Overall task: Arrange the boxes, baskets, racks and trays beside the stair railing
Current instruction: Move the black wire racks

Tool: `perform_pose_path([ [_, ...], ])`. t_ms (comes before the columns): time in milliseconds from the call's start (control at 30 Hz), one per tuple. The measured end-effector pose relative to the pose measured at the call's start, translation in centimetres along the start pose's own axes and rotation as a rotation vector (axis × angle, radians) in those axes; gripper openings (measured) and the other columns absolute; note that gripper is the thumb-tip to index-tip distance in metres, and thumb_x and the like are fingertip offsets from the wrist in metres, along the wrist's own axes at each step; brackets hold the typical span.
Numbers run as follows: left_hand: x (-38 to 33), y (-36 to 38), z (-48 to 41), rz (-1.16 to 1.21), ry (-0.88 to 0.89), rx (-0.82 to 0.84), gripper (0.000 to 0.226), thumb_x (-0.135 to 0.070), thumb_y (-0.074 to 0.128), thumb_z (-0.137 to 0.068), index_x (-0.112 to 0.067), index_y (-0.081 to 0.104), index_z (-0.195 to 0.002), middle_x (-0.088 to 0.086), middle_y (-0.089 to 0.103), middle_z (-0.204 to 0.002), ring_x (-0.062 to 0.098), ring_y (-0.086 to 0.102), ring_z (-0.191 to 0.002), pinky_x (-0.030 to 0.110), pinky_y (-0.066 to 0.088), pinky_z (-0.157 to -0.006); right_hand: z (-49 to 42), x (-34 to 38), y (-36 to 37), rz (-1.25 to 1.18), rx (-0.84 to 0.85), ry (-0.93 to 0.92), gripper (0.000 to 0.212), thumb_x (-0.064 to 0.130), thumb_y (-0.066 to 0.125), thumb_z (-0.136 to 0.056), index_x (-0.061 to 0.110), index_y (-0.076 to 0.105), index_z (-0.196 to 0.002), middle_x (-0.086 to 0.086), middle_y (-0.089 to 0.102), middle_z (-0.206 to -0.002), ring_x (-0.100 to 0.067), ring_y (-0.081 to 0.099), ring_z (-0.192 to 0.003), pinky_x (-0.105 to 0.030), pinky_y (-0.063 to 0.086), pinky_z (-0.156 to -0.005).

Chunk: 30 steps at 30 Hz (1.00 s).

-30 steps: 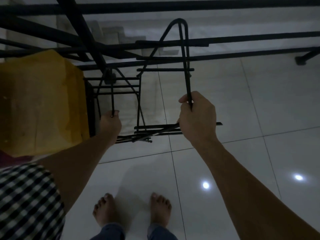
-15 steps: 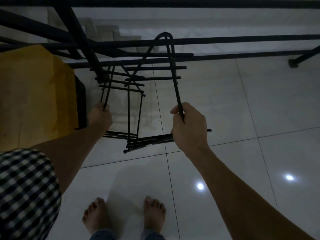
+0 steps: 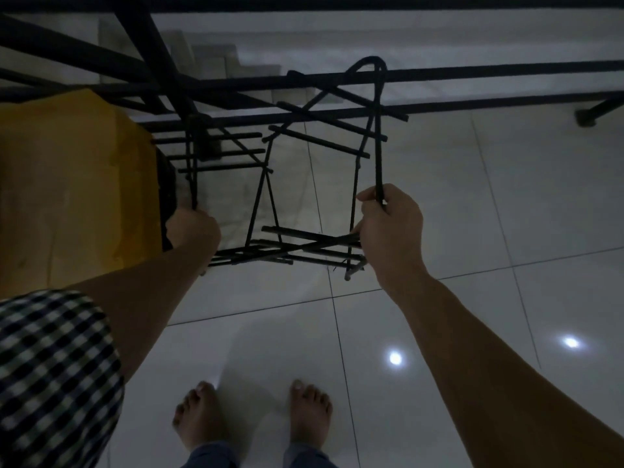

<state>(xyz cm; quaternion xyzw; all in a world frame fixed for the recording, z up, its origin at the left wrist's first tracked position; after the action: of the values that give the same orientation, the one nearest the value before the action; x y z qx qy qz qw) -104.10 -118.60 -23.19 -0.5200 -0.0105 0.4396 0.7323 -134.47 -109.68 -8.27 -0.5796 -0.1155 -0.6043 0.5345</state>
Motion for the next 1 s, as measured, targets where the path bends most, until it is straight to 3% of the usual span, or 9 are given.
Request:
perform_pose_path([
  [100, -2.0, 6.4, 1.3, -0.139, 0.125, 0.338, 0.049, -0.017, 0.032, -0.099, -0.033, 0.037, -0.146, 0.027, 0.048, -0.136, 0.049, 0.050, -0.114, 0.055, 0.053, -0.079, -1.2, 0.7, -1.3, 0.082, -0.016, -0.087, 0.023, 0.005, 0.046, -0.092, 0.022, 0.062, -0.088, -0.005, 0.065, -0.074, -0.026, 0.067, -0.071, -0.038, 0.057, -0.064],
  [233, -0.8, 0.1, -0.3, -0.192, 0.052, 0.126, 0.038, -0.013, 0.042, -0.099, -0.007, 0.042, -0.136, 0.024, 0.054, -0.126, 0.042, 0.055, -0.111, 0.050, 0.051, -0.091, -2.7, 0.8, -0.9, 0.313, 0.006, -0.227, 0.017, 0.008, 0.047, -0.095, 0.013, 0.064, -0.097, -0.004, 0.065, -0.075, -0.024, 0.066, -0.068, -0.033, 0.054, -0.062],
  [367, -0.2, 0.8, -1.1, -0.282, 0.059, 0.171, 0.049, -0.009, 0.055, -0.096, -0.008, 0.034, -0.141, 0.023, 0.051, -0.128, 0.041, 0.055, -0.111, 0.040, 0.046, -0.072, -3.7, -2.0, 2.0, 0.469, 0.073, -0.262, 0.016, 0.012, 0.047, -0.097, 0.012, 0.062, -0.102, -0.005, 0.066, -0.077, -0.024, 0.065, -0.068, -0.034, 0.053, -0.062],
  [467, 0.2, 1.5, -1.2, -0.344, 0.071, 0.205, 0.059, -0.010, 0.064, -0.093, -0.007, 0.031, -0.142, 0.023, 0.050, -0.132, 0.040, 0.053, -0.117, 0.036, 0.042, -0.072, -4.2, -4.7, 4.7, 0.505, 0.106, -0.264, 0.015, 0.010, 0.046, -0.098, 0.009, 0.060, -0.104, -0.002, 0.060, -0.076, -0.021, 0.059, -0.067, -0.031, 0.049, -0.062],
  [600, 0.6, 1.8, -1.5, -0.365, 0.137, 0.192, 0.052, -0.011, 0.054, -0.097, -0.003, 0.032, -0.143, 0.025, 0.050, -0.132, 0.040, 0.053, -0.116, 0.041, 0.047, -0.078, -4.6, -8.2, 8.0, 0.469, 0.176, -0.205, 0.015, 0.007, 0.043, -0.100, 0.008, 0.057, -0.104, -0.005, 0.059, -0.078, -0.025, 0.059, -0.070, -0.031, 0.045, -0.063],
  [667, 0.5, 1.7, -1.4, -0.395, 0.196, 0.196, 0.047, -0.010, 0.048, -0.098, -0.004, 0.033, -0.142, 0.024, 0.053, -0.127, 0.039, 0.055, -0.110, 0.040, 0.048, -0.074, -4.5, -9.5, 9.4, 0.486, 0.224, -0.182, 0.015, 0.008, 0.041, -0.101, 0.009, 0.055, -0.103, -0.005, 0.058, -0.076, -0.026, 0.058, -0.068, -0.031, 0.041, -0.060],
  [833, 0.5, 1.5, -2.0, -0.489, 0.300, 0.207, 0.044, -0.009, 0.061, -0.092, -0.003, 0.043, -0.132, 0.018, 0.057, -0.117, 0.027, 0.055, -0.086, 0.028, 0.042, -0.055, -4.9, -10.4, 9.9, 0.522, 0.206, -0.193, 0.014, 0.005, 0.039, -0.100, 0.010, 0.052, -0.102, -0.002, 0.054, -0.072, -0.021, 0.052, -0.062, -0.028, 0.035, -0.054],
  [1000, 0.4, 1.3, -1.6, -0.447, 0.304, 0.186, 0.050, -0.007, 0.053, -0.094, -0.003, 0.036, -0.141, 0.024, 0.060, -0.114, 0.037, 0.061, -0.098, 0.040, 0.053, -0.065, -5.1, -10.5, 9.6, 0.456, 0.149, -0.107, 0.016, 0.004, 0.036, -0.100, 0.012, 0.049, -0.099, 0.002, 0.051, -0.068, -0.012, 0.050, -0.057, -0.026, 0.033, -0.049],
])
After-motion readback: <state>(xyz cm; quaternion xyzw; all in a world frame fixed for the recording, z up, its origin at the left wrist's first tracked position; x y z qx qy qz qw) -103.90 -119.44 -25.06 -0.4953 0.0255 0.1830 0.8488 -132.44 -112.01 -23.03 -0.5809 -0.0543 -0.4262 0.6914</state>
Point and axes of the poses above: each hand's wrist, its own z-axis away from the middle knuckle, its own y-axis out of the palm, x = y × z, the point moved 8 cm from there along -z, towards the middle knuckle
